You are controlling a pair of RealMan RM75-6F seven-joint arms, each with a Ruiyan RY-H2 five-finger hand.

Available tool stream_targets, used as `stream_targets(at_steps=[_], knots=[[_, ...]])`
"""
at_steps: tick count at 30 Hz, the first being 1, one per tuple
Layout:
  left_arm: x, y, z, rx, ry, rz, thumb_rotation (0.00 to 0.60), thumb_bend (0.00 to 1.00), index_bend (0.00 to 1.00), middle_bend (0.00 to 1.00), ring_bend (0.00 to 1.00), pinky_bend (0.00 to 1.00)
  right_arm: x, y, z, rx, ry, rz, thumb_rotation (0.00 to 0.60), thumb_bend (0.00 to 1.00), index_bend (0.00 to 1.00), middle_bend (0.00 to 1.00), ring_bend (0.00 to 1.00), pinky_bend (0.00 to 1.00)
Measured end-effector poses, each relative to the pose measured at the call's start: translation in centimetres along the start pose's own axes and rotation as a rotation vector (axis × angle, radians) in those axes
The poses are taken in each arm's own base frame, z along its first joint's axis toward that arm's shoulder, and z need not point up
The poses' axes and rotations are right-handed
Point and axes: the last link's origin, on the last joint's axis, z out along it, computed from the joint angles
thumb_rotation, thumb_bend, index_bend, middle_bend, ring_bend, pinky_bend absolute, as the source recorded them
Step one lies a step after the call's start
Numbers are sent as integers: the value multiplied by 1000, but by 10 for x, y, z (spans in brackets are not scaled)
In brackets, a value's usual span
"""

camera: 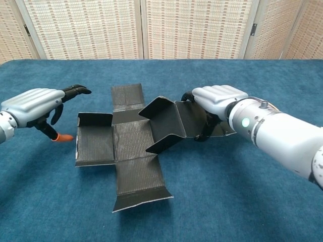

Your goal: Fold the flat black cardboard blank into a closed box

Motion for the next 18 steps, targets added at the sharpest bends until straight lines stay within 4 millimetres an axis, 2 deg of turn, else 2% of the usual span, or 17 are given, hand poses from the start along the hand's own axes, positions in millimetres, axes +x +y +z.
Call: stream_targets(at_steps=[5, 9, 18], knots=[[-8, 11, 6, -10, -27, -26, 600, 209, 0, 0, 651, 879, -3, -2, 0, 5, 0, -4, 600, 264, 513, 398, 756, 1000], [-9, 19, 6, -27, -47, -122, 600, 209, 0, 0, 642, 881, -4, -2, 1, 12, 2, -19, 600, 263, 513, 398, 756, 1000], [6, 36, 3, -122, -61, -402, 600, 208, 0, 0, 610, 874, 8, -7, 8, 124, 14, -134, 600, 273, 513, 397, 756, 1000]])
